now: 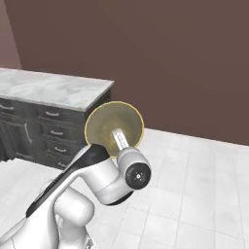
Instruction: Clear the mugs and bowl far away from the sink.
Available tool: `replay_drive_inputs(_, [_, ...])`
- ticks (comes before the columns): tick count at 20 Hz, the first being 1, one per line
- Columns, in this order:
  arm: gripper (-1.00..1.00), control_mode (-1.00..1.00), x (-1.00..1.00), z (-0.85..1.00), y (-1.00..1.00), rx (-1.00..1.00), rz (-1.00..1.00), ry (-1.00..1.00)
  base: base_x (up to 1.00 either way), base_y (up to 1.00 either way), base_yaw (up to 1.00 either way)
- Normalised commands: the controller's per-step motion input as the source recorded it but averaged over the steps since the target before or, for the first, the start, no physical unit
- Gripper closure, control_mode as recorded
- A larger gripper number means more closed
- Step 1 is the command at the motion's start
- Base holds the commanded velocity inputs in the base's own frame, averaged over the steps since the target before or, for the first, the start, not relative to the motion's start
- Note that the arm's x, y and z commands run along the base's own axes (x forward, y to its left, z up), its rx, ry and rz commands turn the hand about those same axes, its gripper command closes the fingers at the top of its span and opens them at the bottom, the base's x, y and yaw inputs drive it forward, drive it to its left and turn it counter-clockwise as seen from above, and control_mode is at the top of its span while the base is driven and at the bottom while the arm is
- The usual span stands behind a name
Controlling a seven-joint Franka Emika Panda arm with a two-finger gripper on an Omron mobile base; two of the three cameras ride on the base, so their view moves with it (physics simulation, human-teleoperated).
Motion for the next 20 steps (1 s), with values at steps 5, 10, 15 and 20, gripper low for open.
replay_drive_inputs(5, [1.0,1.0,0.0,0.0,0.0,0.0,0.0,0.0,0.0,0.0,-0.69])
replay_drive_inputs(10, [1.0,1.0,0.0,0.0,0.0,0.0,0.0,0.0,0.0,0.0,-0.69])
replay_drive_inputs(15, [1.0,1.0,0.0,0.0,0.0,0.0,0.0,0.0,0.0,0.0,-0.67])
replay_drive_inputs(20, [1.0,1.0,0.0,0.0,0.0,0.0,0.0,0.0,0.0,0.0,-0.65])
